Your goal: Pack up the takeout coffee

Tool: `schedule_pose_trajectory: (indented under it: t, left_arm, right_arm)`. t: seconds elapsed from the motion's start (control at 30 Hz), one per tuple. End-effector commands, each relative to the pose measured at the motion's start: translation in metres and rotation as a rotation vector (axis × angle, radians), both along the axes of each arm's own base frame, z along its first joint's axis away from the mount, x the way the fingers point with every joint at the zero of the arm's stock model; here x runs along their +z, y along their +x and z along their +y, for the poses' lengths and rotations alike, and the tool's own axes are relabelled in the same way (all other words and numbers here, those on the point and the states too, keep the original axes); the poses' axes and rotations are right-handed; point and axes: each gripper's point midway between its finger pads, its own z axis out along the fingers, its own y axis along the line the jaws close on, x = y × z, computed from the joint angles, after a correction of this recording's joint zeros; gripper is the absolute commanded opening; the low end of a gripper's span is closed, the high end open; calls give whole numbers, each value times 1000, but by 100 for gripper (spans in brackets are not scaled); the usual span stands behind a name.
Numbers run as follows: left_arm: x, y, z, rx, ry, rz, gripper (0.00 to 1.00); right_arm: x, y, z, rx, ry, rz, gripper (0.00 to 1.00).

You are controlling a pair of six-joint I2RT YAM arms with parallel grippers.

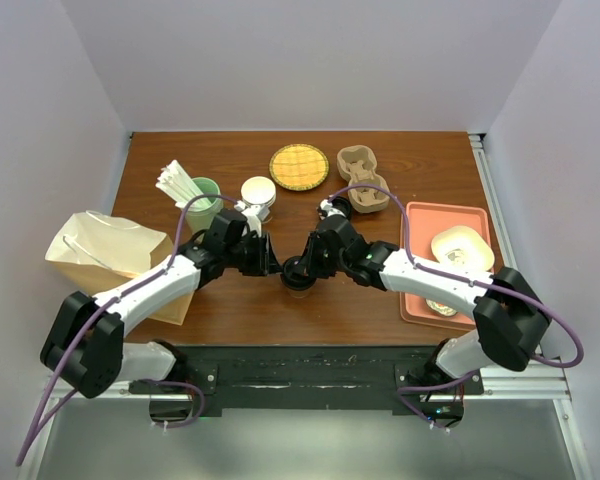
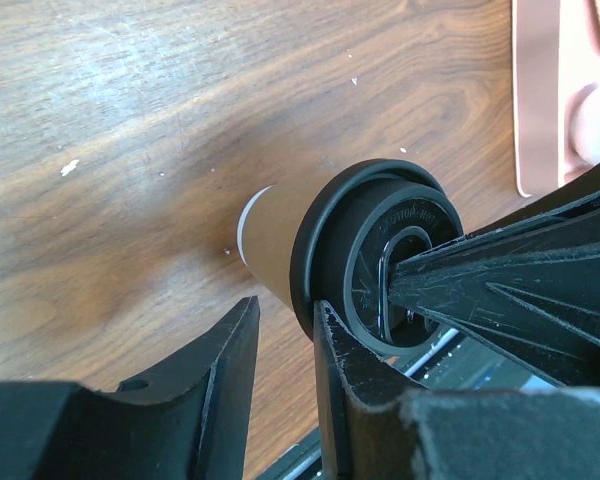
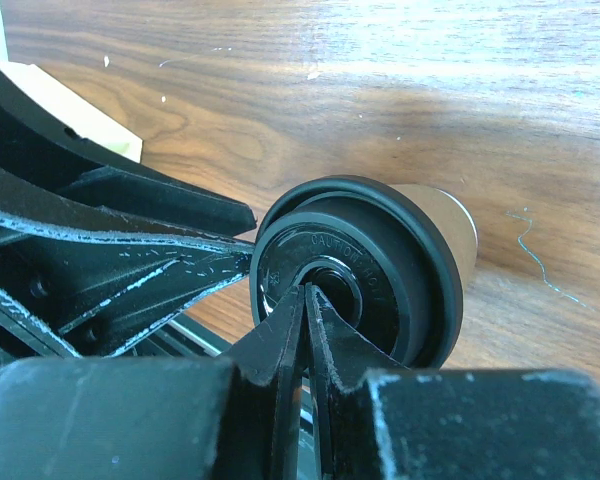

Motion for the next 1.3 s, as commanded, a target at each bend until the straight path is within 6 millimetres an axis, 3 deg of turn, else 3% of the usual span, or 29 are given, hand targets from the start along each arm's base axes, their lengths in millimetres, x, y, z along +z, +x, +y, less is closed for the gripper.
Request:
schedule_pose_trajectory:
  t: [0.0,0.17,0.2,0.33,0.47,0.53,0.57,0.6,0.7,0.8,0.87,1.1,1.27]
  left_arm:
    - [-36,-15,25,28,168,61,33]
    - [38,12,2,14,64,-60,41]
    - [65,22,-6,10,30,-103,42]
    - [115,31,-16,5,-40,-167,45]
    - [134,34,-7,52,-52,-209,48]
    - [138,33,5,99,-32,-245,53]
    - [139,33,11,118,-21,-257,55]
    - [136,32,20,147,11,-263,61]
    - [135,26,39,199,79,-262,71]
    - [135,18,56,241,129,-254,80]
    - [144,12,65,268,134,-275,100]
    - [183,-3,103,379,190,-351,100]
    - [193,-7,109,396,175,-393,100]
  right_arm:
    - [-72,-32,-52,-15,-266,161,9]
    - [-45,-17,-39,-5,-235,111,11]
    - [-40,-17,-39,1,-242,107,13]
    - [6,-2,-24,2,-183,42,18]
    - [38,2,-25,4,-186,10,26]
    - [52,6,-25,12,-195,-18,35]
    - [51,6,-28,17,-216,-21,40]
    - [57,9,-29,33,-231,-43,55]
    - [54,7,-39,56,-325,-47,78]
    - [53,9,-36,105,-371,-82,94]
    - [49,8,-35,133,-414,-92,94]
    - [34,12,-10,216,-475,-82,95]
    - [17,7,-4,236,-529,-59,95]
